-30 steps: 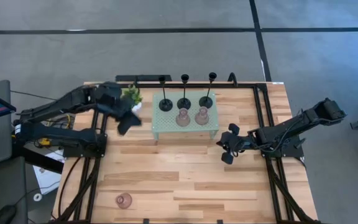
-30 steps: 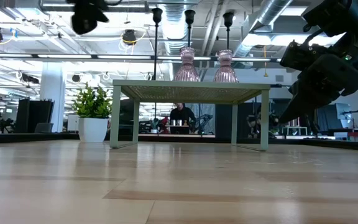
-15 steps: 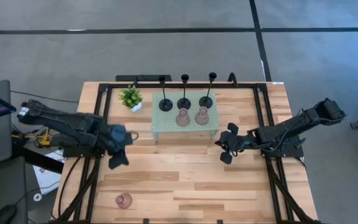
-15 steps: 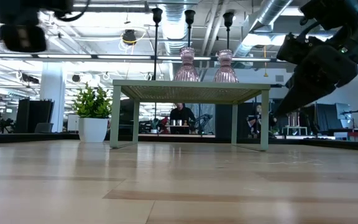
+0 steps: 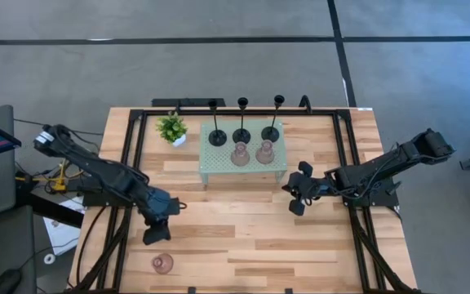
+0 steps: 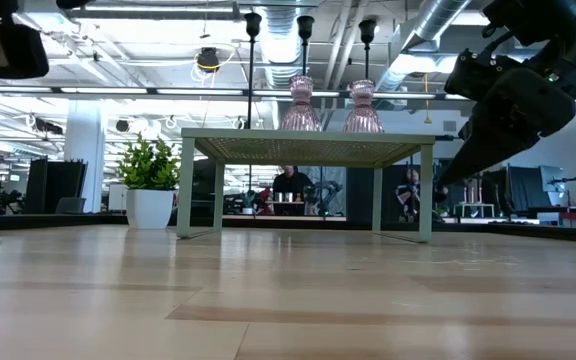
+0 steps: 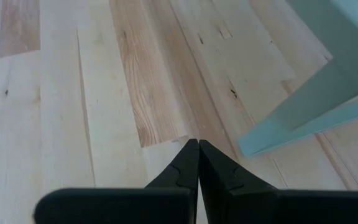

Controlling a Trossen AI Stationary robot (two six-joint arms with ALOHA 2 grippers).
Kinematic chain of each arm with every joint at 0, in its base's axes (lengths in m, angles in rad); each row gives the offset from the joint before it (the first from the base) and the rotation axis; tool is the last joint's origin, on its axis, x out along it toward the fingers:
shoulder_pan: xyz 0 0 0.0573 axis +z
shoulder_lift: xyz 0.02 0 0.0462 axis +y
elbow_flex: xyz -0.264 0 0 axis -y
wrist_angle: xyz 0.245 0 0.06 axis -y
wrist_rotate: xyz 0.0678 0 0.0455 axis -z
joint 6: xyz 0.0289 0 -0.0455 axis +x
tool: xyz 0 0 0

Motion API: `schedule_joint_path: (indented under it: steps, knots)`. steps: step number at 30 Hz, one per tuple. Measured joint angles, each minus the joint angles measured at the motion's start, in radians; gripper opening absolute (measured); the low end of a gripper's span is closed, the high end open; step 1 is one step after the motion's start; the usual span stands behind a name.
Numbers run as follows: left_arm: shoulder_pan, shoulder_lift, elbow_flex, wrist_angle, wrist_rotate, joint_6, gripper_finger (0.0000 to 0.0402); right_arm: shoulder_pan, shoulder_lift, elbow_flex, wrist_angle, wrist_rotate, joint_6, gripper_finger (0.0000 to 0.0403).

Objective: Pick & Place candle stick holders
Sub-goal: Put the pink glass candle holder on the shelf aligned with the left black candle holder

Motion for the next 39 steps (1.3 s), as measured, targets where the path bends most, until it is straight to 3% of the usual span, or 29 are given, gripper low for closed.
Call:
schedule_joint_path:
  steps: [4,9,14,24,31,39]
  knots:
    - [0.001,0.034,0.000,0.002,-0.004,0.000,0.0014,0.000,0.000,0.000,0.000,0.000,0.000,0.0000]
    - [0.007,0.085,0.000,0.050,-0.129,0.004,0.0013,-0.002,0.000,0.000,0.000,0.001,0.000,0.0000]
    - [-0.005,0.127,0.000,0.053,-0.156,0.138,0.0005,-0.002,0.000,0.000,0.001,0.001,0.020,0.0000]
    - [-0.176,0.133,0.000,0.027,-0.228,0.119,0.0004,0.000,0.000,0.000,0.011,0.016,0.161,0.0000]
    - [-0.346,0.127,0.000,0.009,-0.339,-0.033,0.0003,-0.001,0.000,0.000,0.020,0.065,0.180,0.0000]
    - [-0.441,0.127,0.000,0.007,-0.409,-0.197,0.0003,-0.002,0.000,0.000,0.061,0.090,0.177,0.0000]
